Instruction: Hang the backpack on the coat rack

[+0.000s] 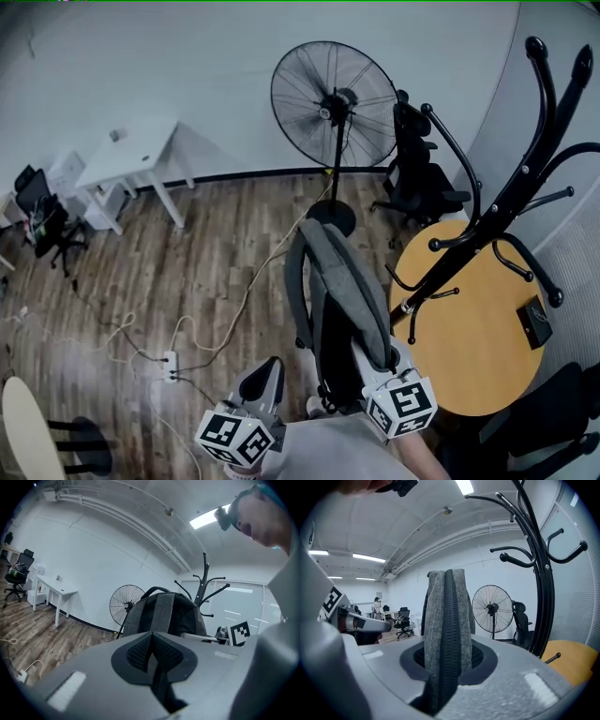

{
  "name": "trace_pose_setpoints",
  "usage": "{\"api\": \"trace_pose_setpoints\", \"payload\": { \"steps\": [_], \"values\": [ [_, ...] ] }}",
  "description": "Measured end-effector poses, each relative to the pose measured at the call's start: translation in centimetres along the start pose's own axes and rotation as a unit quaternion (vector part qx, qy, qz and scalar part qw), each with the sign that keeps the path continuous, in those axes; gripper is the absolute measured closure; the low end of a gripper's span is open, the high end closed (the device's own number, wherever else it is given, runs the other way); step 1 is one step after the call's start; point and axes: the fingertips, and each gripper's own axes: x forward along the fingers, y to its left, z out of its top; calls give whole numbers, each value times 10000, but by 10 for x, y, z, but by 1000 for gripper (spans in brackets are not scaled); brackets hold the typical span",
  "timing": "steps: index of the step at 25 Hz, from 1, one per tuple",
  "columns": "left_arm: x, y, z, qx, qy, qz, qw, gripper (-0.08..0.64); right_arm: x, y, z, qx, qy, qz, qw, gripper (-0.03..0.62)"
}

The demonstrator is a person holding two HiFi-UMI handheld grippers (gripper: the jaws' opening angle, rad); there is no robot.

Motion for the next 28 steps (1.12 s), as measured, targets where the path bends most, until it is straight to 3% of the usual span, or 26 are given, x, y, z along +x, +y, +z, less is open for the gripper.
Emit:
{"api": "trace_pose_setpoints", "payload": {
  "steps": [12, 22, 28],
  "values": [
    [48, 37, 32, 107, 413, -1036, 9937, 541, 24, 1, 8, 256, -70, -949, 9951, 502],
    [68, 62, 46, 192, 666, -1699, 9830, 541, 41, 21, 21, 368, -278, -1311, 9903, 503],
    [72, 67, 59, 344, 827, -1998, 9757, 541, 37, 30, 22, 671, -441, -1460, 9860, 503]
  ]
}}
